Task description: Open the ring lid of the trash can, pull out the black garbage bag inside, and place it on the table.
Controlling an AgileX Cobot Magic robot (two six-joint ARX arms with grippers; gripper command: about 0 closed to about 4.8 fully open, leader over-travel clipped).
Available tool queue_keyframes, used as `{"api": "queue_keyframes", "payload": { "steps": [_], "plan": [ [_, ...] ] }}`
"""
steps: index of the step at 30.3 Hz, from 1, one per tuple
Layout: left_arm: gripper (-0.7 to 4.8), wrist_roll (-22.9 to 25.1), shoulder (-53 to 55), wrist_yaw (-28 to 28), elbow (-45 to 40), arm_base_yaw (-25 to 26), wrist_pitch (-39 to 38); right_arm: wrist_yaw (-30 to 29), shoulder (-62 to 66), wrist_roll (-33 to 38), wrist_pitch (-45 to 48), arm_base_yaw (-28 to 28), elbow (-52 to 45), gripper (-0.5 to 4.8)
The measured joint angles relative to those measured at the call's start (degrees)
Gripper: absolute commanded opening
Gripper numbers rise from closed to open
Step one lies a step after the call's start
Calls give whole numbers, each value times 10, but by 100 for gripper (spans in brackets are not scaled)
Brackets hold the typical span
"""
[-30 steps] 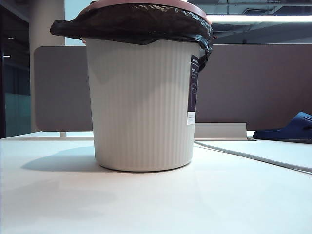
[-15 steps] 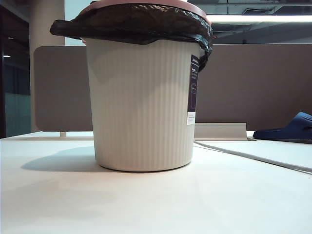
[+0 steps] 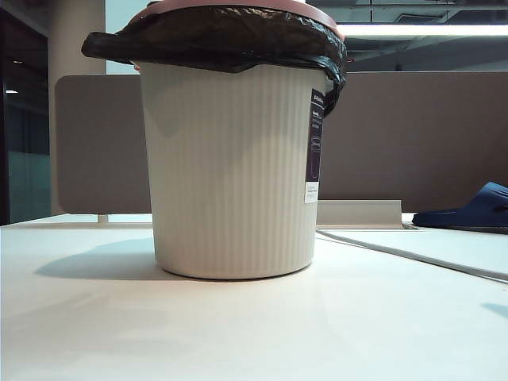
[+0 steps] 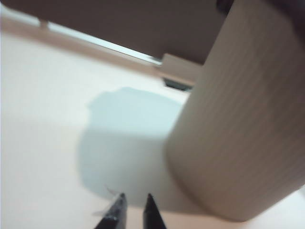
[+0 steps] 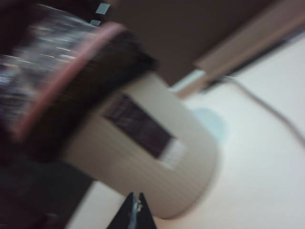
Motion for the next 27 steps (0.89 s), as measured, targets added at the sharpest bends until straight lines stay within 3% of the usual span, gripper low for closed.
{"api": "queue_keyframes", "payload": {
  "steps": [3,7,12,16,20,27],
  "plan": [
    [52,-81,0,25,0,0,6,-6,0,39,13,0,22,-5],
    [52,-124,0,81,0,0,8,-5,0,53,14,0,78,-5],
    [52,-132,0,150,0,0,21,-2,48,55,-10,0,177,-5],
    [52,-134,0,186,0,0,101,-36,149,34,-28,0,269,-5],
    [52,-134,0,195,11,0,169,-72,272,-12,-70,0,372,-5],
    [52,-129,0,201,87,0,151,-82,422,-32,-93,21,455,-4]
  ]
}}
